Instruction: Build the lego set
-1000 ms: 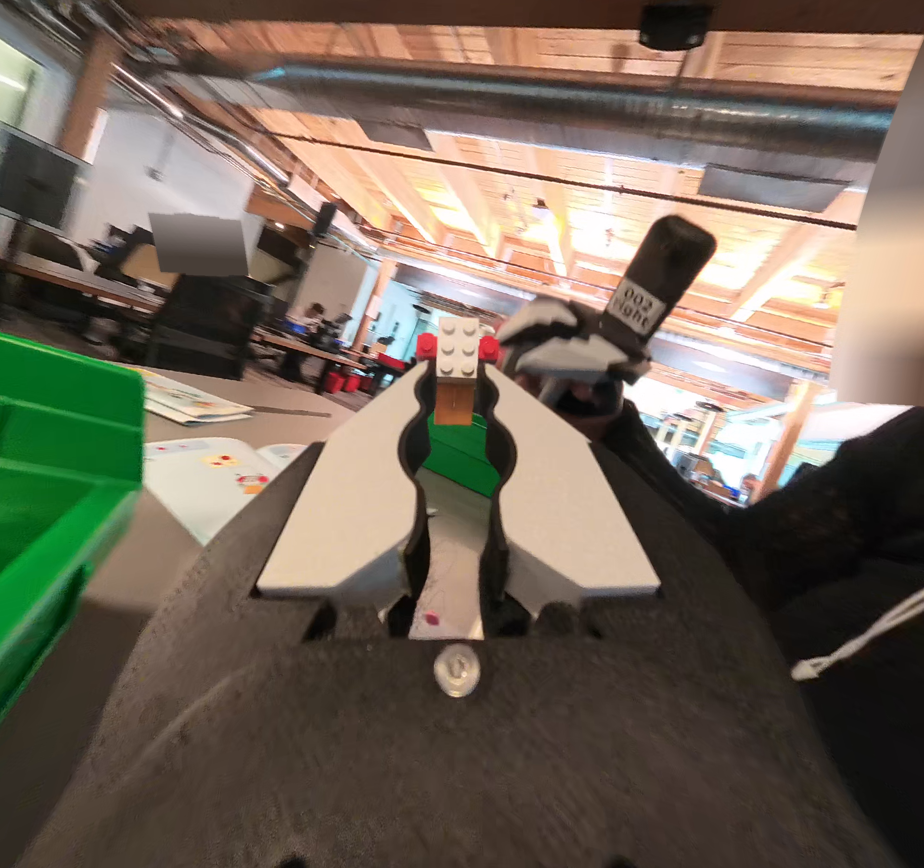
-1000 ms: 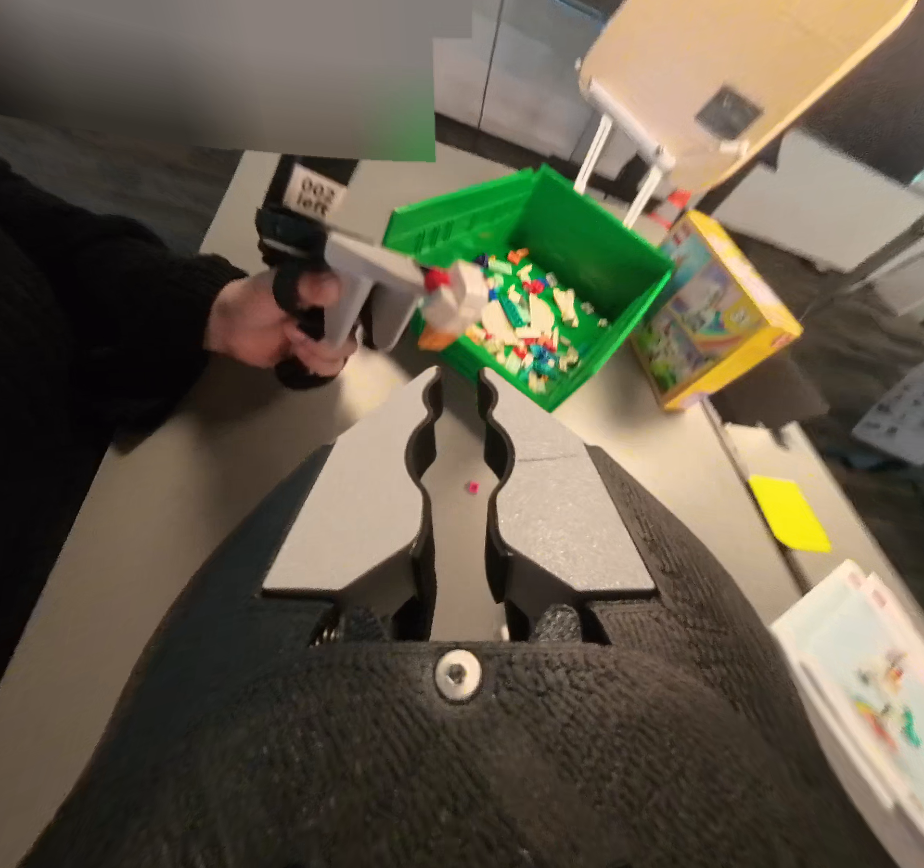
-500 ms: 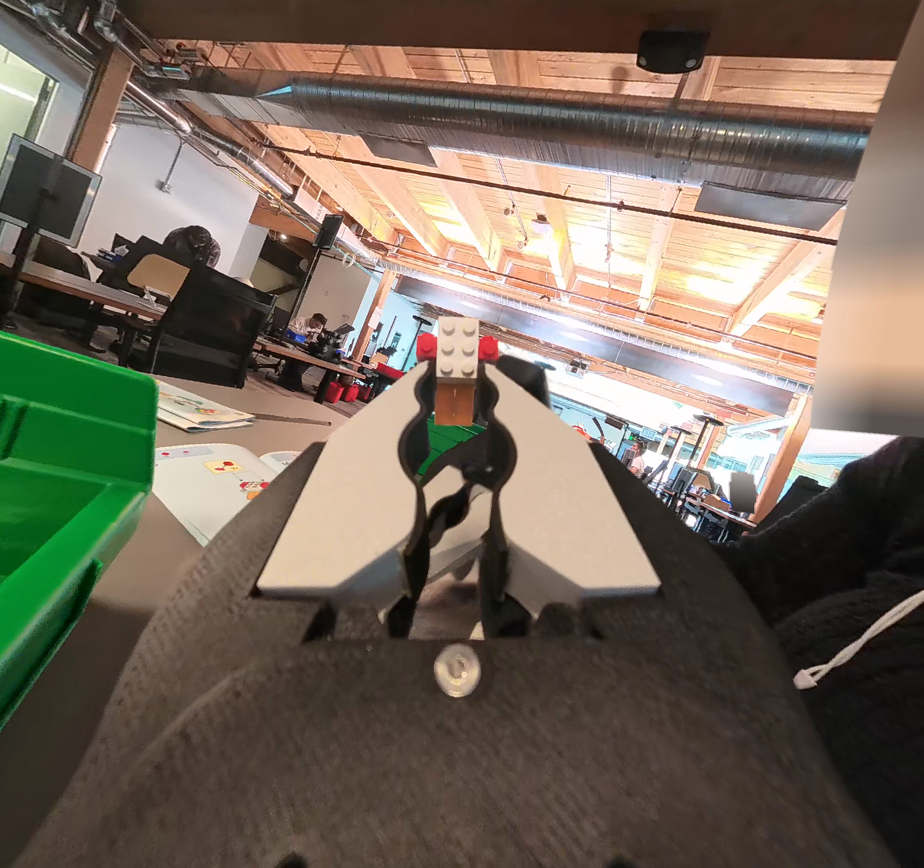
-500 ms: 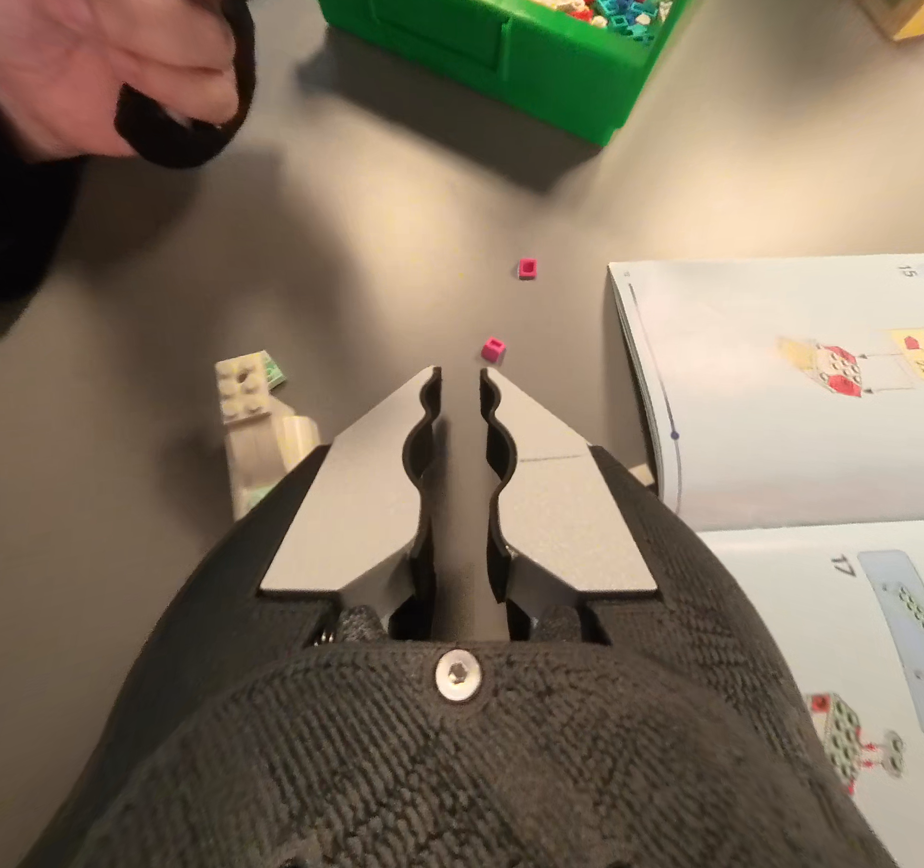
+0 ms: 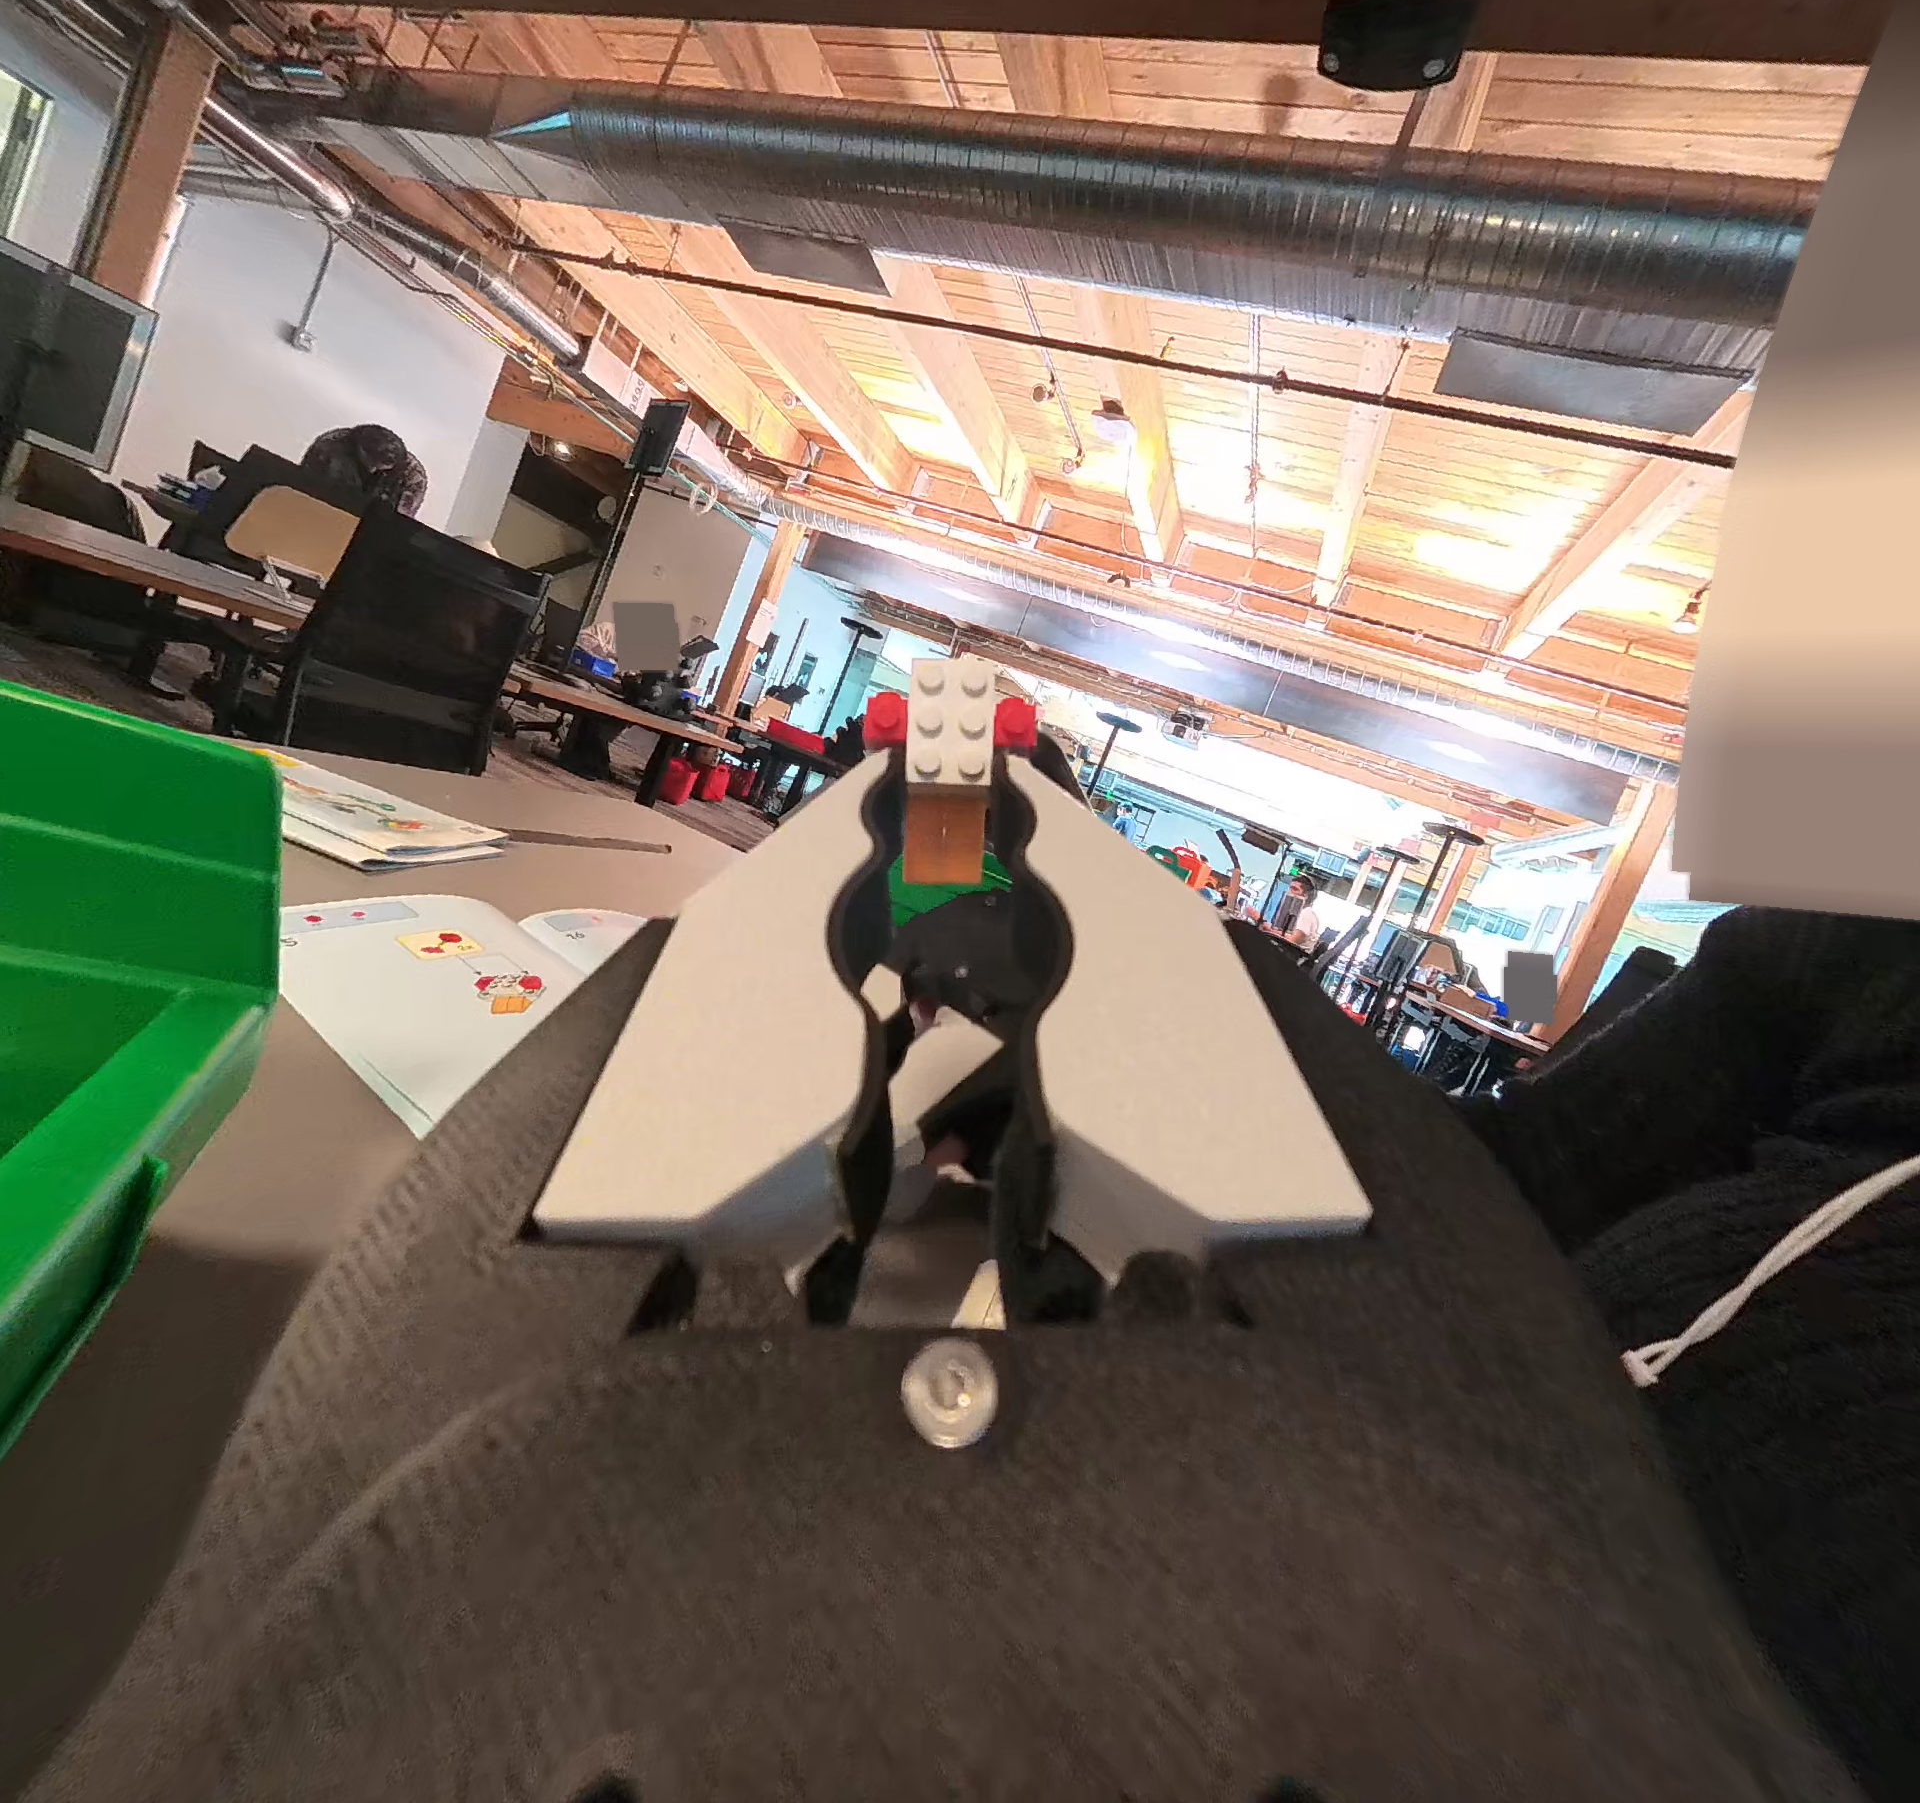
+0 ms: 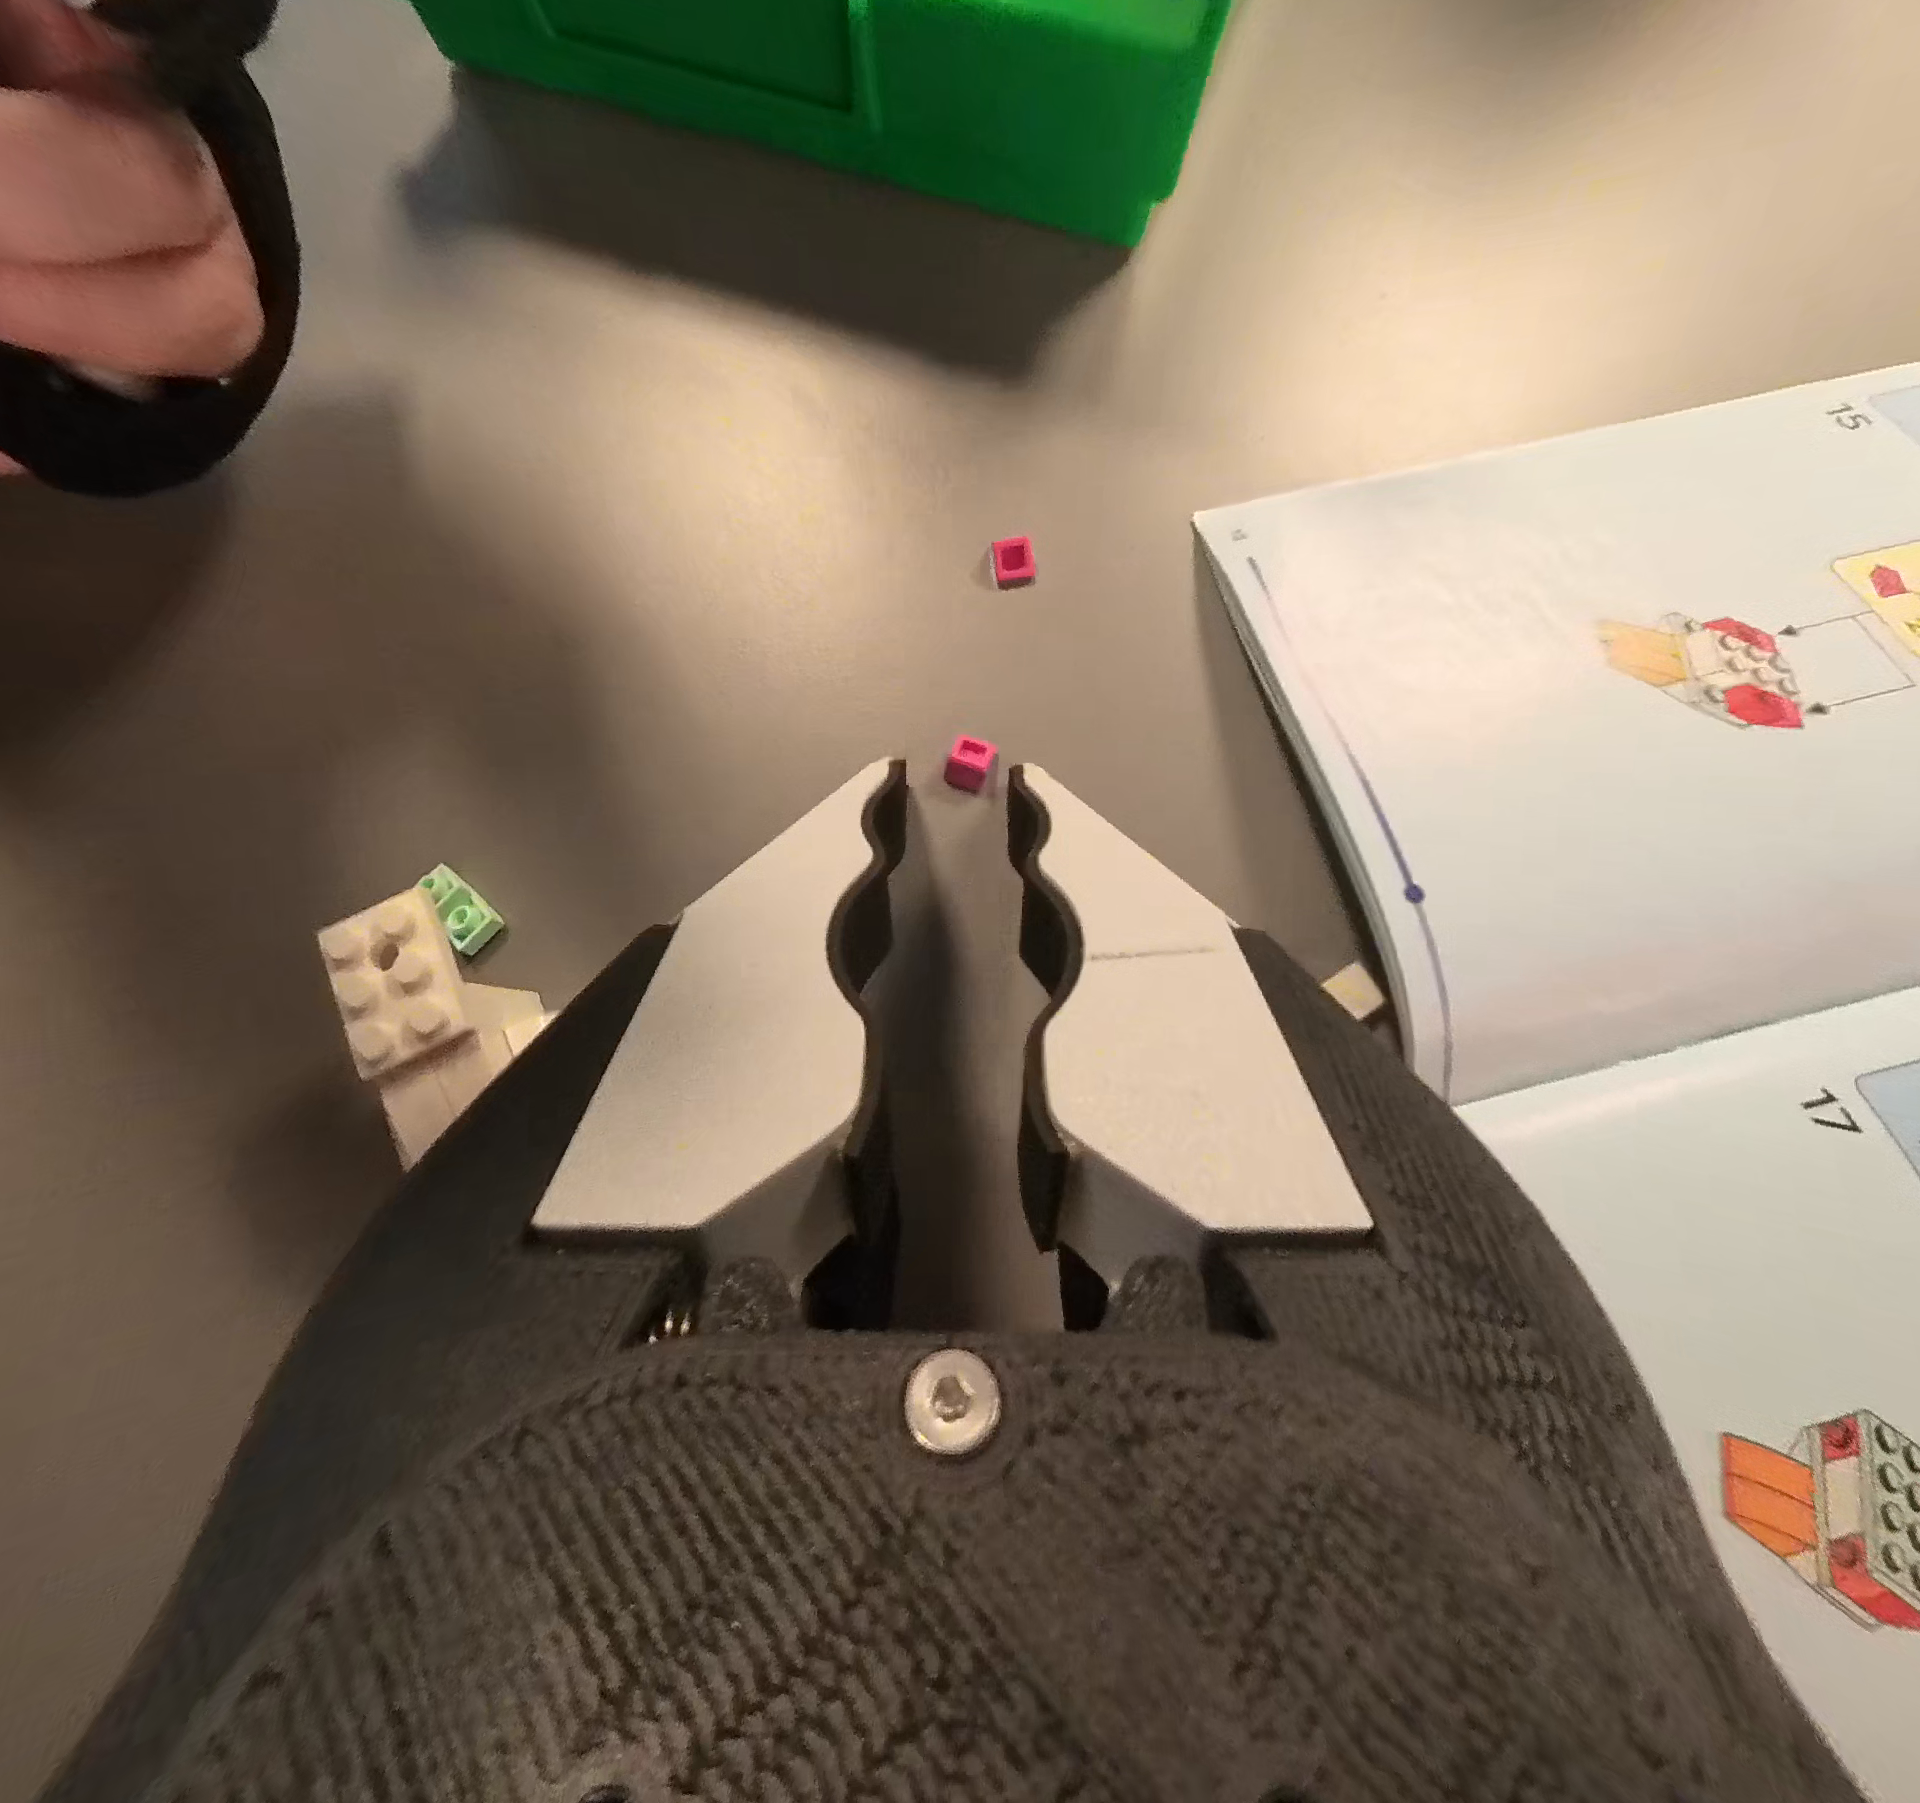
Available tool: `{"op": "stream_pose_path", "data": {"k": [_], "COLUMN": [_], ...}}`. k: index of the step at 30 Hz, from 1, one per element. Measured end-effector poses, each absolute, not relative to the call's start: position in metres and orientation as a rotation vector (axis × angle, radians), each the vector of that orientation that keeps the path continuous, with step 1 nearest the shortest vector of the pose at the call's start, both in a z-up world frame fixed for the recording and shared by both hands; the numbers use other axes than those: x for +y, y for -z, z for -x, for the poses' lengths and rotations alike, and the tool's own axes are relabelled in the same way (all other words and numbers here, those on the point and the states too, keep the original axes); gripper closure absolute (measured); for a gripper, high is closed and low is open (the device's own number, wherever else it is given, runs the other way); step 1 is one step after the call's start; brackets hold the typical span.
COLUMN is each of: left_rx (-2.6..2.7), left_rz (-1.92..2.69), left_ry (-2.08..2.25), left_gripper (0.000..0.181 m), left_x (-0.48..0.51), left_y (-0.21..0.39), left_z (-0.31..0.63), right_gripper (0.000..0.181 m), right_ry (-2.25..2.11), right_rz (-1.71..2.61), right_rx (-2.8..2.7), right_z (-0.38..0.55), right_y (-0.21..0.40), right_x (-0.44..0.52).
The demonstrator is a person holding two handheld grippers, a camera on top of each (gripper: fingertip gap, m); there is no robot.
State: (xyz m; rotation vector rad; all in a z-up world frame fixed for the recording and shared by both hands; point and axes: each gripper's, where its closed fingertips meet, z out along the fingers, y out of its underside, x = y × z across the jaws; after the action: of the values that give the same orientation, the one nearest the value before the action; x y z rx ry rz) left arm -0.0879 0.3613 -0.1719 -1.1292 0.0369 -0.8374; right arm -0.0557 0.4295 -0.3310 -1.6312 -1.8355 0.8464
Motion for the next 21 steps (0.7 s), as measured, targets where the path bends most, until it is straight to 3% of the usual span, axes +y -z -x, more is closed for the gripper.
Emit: {"op": "stream_pose_path", "data": {"k": [1, 3, 8, 16, 21], "left_rx": [0.038, 0.038, 0.04, 0.051, 0.057], "left_rz": [1.13, 1.132, 1.137, 1.133, 1.141], "left_ry": [0.837, 0.838, 0.836, 0.845, 0.833], "left_gripper": [0.166, 0.166, 0.166, 0.166, 0.166], "left_x": [0.361, 0.361, 0.361, 0.36, 0.36], "left_y": [0.172, 0.172, 0.172, 0.173, 0.174], "left_z": [0.088, 0.087, 0.087, 0.082, 0.082], "right_gripper": [0.165, 0.175, 0.175, 0.176, 0.176], "right_ry": [-0.827, -0.778, -0.625, 0.598, 0.831], "right_rz": [1.625, 1.606, 1.396, 0.059, -0.543], "right_rx": [-1.827, -1.813, -1.91, -2.177, -2.2], "right_z": [0.057, 0.059, 0.059, 0.033, 0.016], "right_y": [0.332, 0.332, 0.323, 0.307, 0.317], "right_x": [0.43, 0.432, 0.433, 0.464, 0.455]}}
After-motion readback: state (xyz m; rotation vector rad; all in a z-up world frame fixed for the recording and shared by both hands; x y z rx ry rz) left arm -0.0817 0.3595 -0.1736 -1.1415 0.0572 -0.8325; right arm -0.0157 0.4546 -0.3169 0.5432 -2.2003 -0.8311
